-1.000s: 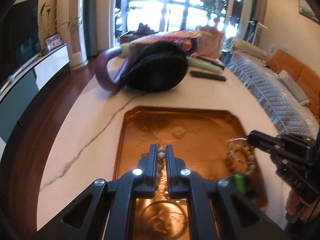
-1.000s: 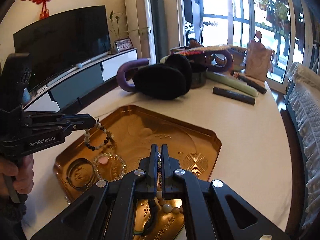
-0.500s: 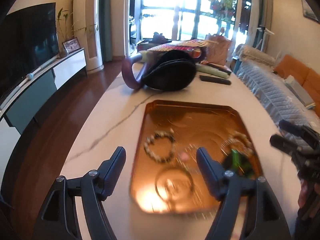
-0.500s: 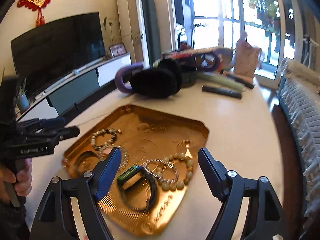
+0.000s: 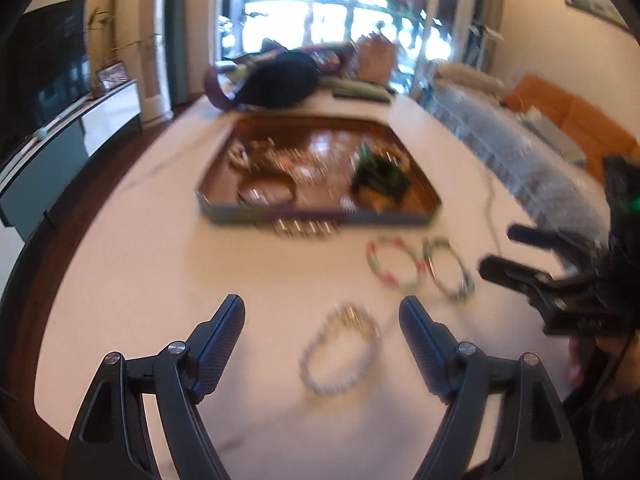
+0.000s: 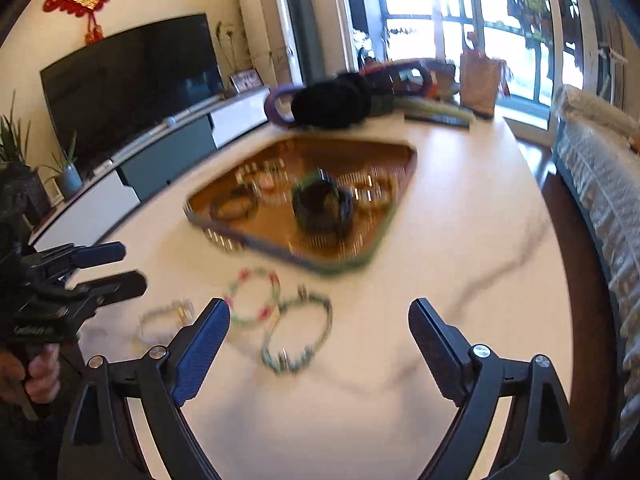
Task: Organize jewelry
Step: 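Open the left tool over the tray while the right tool releases the chain bracelet there, then grasp a pearl-and-gold bracelet with the left tool while the right tool grasps a green bead bracelet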
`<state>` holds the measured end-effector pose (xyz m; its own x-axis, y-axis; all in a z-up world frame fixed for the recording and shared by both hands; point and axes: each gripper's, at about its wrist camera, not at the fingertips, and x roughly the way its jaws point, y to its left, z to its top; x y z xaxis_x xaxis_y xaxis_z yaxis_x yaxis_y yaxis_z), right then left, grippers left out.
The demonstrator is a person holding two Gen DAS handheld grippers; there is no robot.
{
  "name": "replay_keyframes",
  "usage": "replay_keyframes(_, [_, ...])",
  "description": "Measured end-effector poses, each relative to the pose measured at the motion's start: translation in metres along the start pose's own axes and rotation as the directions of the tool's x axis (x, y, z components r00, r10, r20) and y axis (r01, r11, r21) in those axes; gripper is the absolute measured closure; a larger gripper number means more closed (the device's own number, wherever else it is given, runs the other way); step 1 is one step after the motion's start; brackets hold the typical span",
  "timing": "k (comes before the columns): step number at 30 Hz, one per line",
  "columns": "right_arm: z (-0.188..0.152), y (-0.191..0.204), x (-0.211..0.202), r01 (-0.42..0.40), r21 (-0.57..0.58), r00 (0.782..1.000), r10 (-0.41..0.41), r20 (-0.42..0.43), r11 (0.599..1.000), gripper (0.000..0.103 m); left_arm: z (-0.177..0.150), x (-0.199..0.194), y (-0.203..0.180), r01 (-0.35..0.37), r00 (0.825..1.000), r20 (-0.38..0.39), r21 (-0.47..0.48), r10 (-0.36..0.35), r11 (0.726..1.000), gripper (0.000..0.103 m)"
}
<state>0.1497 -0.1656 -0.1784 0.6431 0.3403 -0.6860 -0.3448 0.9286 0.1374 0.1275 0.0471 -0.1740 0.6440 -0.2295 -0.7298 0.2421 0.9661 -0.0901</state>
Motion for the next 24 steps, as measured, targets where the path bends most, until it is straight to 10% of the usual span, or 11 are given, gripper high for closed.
replay_keyframes(10, [-0.001, 0.014, 0.027, -0.065, -0.038, 0.990, 0.059, -0.132, 0.997, 0.014, -0.017, 0.024, -0.005, -0.013, 0.996, -0.091, 0.068, 0.019, 0.998, 0.049])
replay_keyframes(15, [0.003, 0.024, 0.038, 0.018, -0.103, 0.988, -0.033, -0.148, 0.995, 0.018, -0.012, 0.026, -0.005, 0.013, 0.994, -0.105, 0.072, -0.005, 0.997, 0.083])
replay_keyframes(20, [0.004, 0.030, 0.034, 0.060, -0.147, 0.990, -0.078, -0.119, 0.987, 0.096, -0.012, 0.025, 0.004, 0.045, 0.994, -0.099, 0.017, -0.043, 0.999, 0.091])
replay_keyframes(24, [0.006, 0.025, 0.034, 0.055, -0.131, 0.990, -0.071, -0.118, 0.990, 0.097, -0.014, 0.024, 0.000, 0.044, 0.995, -0.087, 0.029, -0.041, 0.999, 0.091])
